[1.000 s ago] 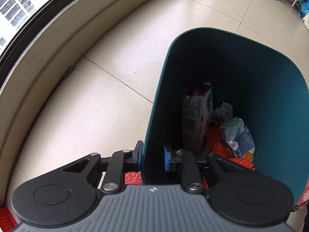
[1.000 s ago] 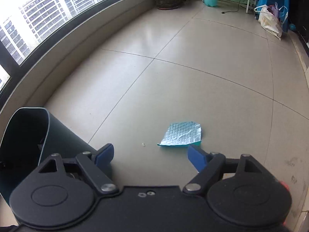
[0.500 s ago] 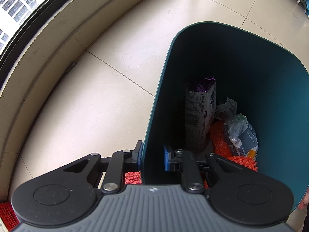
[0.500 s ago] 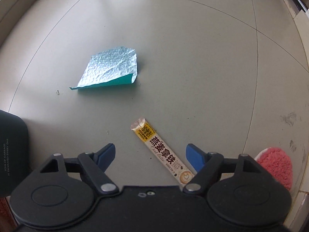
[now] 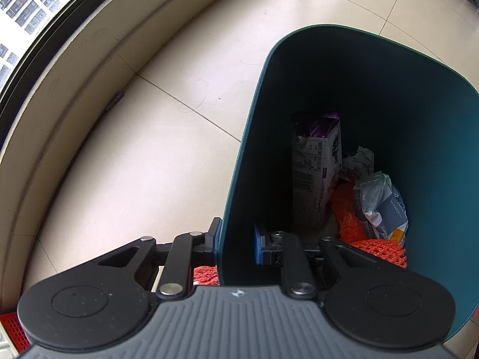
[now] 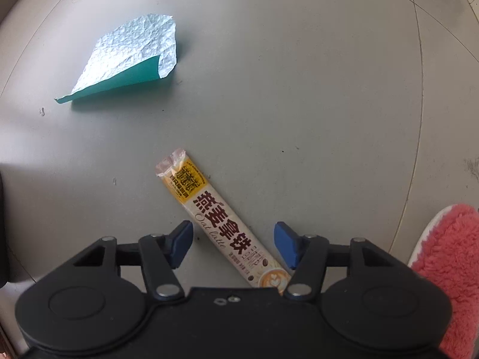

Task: Collect trash
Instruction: 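Move the right gripper to the yellow snack stick packet and grasp it, then carry the yellow snack packet into the bin and open the right gripper, then move the right gripper to the crinkled foil sheet and grasp it, then carry the foil sheet into the bin and open the right gripper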

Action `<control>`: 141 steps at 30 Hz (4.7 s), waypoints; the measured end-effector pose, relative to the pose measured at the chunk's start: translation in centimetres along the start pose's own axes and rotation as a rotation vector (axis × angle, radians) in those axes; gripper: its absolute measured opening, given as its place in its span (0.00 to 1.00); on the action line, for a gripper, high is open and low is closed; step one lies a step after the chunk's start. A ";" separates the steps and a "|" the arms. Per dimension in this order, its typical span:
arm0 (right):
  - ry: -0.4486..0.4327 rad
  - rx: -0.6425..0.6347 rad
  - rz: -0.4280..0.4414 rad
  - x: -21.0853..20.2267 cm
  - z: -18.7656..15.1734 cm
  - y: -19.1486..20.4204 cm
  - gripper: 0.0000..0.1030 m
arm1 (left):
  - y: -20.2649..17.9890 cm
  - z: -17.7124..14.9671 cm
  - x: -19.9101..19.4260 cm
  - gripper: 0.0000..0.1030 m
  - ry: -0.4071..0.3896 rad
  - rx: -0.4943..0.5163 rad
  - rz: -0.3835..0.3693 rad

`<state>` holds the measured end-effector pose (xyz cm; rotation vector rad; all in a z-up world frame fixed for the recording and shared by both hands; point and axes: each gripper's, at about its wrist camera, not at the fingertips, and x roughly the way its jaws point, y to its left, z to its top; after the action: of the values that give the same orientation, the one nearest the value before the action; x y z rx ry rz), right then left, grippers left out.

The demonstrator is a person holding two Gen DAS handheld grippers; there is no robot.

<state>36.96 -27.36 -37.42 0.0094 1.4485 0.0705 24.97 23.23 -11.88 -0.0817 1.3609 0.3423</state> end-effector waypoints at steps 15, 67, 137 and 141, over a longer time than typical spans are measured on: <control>-0.055 -0.013 -0.010 -4.5 -2.5 3.5 0.28 | 0.2 -0.1 -0.1 0.19 -0.017 -0.004 -0.009; -0.281 -0.486 0.339 -28.3 -2.1 31.0 0.25 | 2.1 -0.2 -0.8 0.19 -0.019 -0.026 -0.111; -0.413 0.020 0.372 -29.9 0.4 16.3 0.00 | 1.2 -0.1 0.3 0.19 0.014 -0.025 -0.077; -0.437 -0.089 0.447 -33.8 -1.0 20.9 0.00 | 1.6 -0.1 0.0 0.19 0.007 -0.031 -0.088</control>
<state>31.02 -8.34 -3.03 0.2610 0.9833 0.4711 24.39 24.75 -11.63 -0.1681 1.3546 0.2898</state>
